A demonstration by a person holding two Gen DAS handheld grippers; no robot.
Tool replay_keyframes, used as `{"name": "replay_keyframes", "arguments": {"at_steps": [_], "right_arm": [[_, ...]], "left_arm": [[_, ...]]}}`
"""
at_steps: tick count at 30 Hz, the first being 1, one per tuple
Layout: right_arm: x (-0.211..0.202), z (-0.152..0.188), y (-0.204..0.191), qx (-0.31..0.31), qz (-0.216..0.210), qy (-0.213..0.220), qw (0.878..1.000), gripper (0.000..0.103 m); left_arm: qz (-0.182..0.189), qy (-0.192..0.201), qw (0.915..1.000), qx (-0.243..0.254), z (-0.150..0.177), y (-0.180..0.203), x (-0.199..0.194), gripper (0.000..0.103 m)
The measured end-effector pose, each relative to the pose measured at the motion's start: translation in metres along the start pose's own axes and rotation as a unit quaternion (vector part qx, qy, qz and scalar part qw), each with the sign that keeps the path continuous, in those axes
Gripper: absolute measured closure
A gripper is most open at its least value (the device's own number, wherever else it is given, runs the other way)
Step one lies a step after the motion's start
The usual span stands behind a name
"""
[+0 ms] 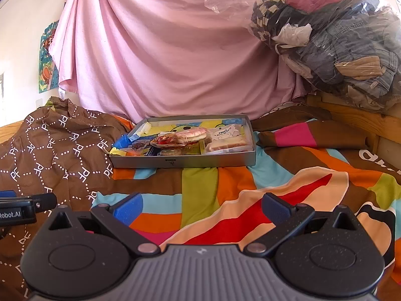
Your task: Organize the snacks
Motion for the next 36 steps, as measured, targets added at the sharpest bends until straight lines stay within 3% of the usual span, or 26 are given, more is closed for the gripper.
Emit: {"name": "replay_keyframes", "arguments": {"at_steps": [36], "right_arm": [[-0.0006,0.0005,0.0003,0.0,0.0,-0.002,1.0,0.0]], "left_arm": [[-0.004,0.001,1.0,0.006,0.0004,0.0012,-0.0004,0.001]]}}
Point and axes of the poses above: each gripper's, at about its wrist camera, not at the fingertips, and x roughly the way its jaws point, y to its right, z to its underside, the point moved 5 cm from there along x, roughly the way its jaws point, and after that the axes turned 9 degrees about y, right-handed, at the moved point
